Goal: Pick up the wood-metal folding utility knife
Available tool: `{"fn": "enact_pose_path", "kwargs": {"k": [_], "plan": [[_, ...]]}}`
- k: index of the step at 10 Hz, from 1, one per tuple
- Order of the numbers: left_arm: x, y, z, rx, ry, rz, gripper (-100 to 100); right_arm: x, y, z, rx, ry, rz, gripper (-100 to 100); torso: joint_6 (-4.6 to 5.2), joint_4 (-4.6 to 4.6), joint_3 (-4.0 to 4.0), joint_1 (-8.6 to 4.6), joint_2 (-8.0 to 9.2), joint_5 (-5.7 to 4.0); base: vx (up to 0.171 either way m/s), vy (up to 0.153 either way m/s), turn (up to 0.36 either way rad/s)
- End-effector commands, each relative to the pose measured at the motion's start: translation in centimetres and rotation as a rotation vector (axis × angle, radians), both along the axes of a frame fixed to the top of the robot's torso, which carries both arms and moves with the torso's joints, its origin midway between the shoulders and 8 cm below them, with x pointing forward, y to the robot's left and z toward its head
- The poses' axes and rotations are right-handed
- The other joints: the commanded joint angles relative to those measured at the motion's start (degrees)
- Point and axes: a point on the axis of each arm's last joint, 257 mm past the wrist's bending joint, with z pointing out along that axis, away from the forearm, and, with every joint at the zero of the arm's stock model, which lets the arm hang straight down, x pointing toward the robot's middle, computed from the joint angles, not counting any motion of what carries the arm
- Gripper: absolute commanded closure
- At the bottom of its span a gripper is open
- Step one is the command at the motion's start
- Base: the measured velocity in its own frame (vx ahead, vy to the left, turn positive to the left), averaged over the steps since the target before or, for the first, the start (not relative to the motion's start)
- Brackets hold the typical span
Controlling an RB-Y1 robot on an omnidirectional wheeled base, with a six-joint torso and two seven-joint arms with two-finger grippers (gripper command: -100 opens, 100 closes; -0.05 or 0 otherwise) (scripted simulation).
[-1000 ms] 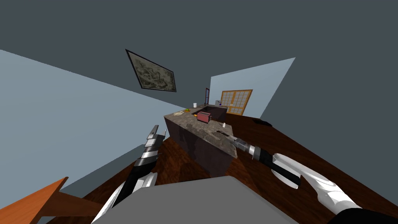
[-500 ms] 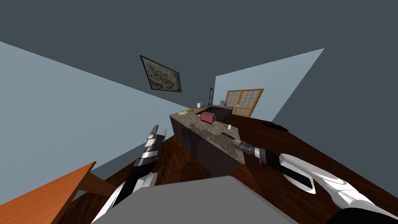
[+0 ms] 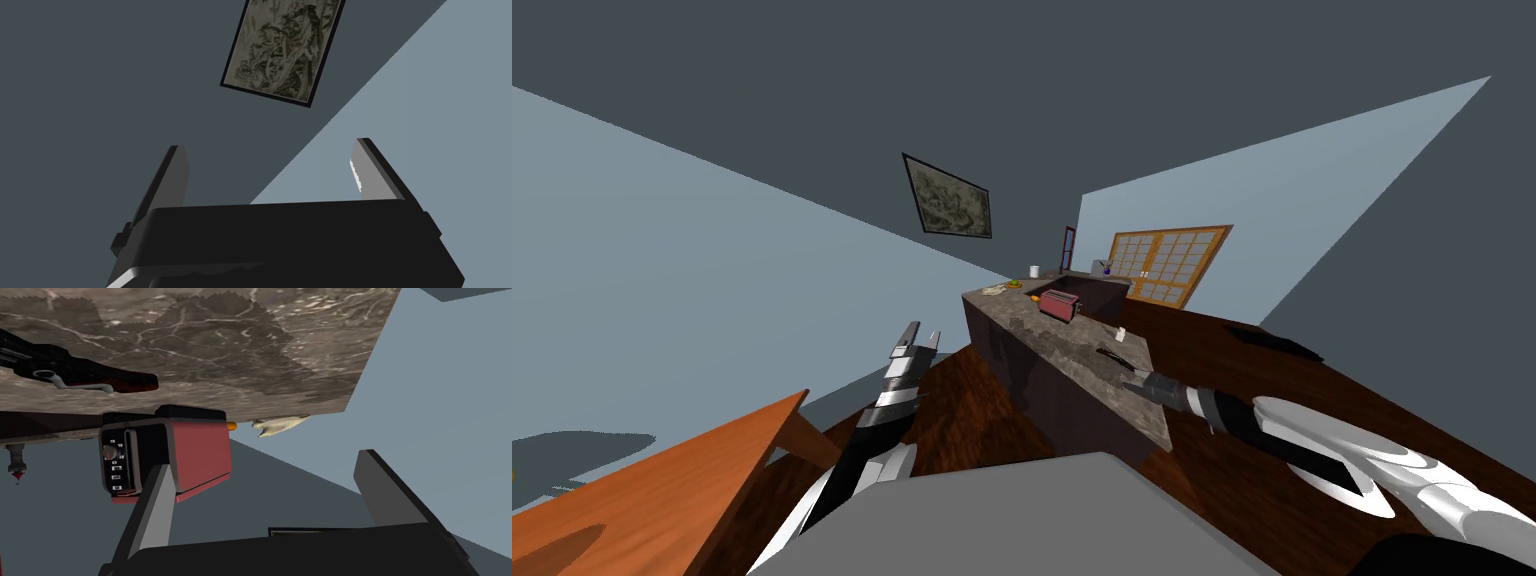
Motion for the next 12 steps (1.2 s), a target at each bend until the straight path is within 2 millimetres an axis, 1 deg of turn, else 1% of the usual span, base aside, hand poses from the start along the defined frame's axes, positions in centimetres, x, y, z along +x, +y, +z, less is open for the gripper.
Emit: {"fn": "enact_pose_path", "kwargs": {"k": [1,2,3,6,7,8,9,12], "plan": [[0.0,0.0,0.0,0.0,0.0,0.0,0,-1.5,-2.2,-1.0,-0.068,0.06,0.001,-100,0.0,0.0,0.0,0.0,0.0,0.0,0.047,0.016,0.176],[0.0,0.0,0.0,0.0,0.0,0.0,0,-2.9,-4.1,-1.9,-0.113,0.108,-0.007,-100,-0.05,0.0,-0.01,0.0,-0.01,0.0,0.08,0.019,0.263],[0.0,0.0,0.0,0.0,0.0,0.0,0,-2.8,-4.2,-1.7,-0.12,0.109,-0.003,-100,-0.05,-0.02,-0.06,0.0,-0.11,0.0,0.066,0.007,0.12],[0.0,0.0,0.0,0.0,0.0,0.0,0,-7.1,-9.7,-3.3,-0.252,0.249,-0.022,-100,-0.06,-0.04,-0.1,0.03,-0.18,0.0,0.093,0.013,0.236],[0.0,0.0,0.0,0.0,0.0,0.0,0,-7.1,-9.7,-3.3,-0.252,0.249,-0.022,-100,-0.06,-0.06,-0.15,0.01,-0.26,0.0,0.082,-0.012,0.089],[0.0,0.0,0.0,0.0,0.0,0.0,0,-8.6,-11.3,-3.7,-0.289,0.295,-0.031,-100,0.01,-0.04,-0.1,-0.05,-0.17,-0.02,0.081,0.007,0.126],[0.0,0.0,0.0,0.0,0.0,0.0,0,-8.6,-11.3,-3.7,-0.289,0.295,-0.031,-100,-0.01,-0.03,-0.08,0.0,-0.13,-0.01,0.063,0.005,0.07],[0.0,0.0,0.0,0.0,0.0,0.0,0,-13.6,-15.5,-4.8,-0.377,0.426,-0.06,-100,-0.02,-0.03,-0.09,0.0,-0.15,0.0,0.099,0.001,0.183]]}}
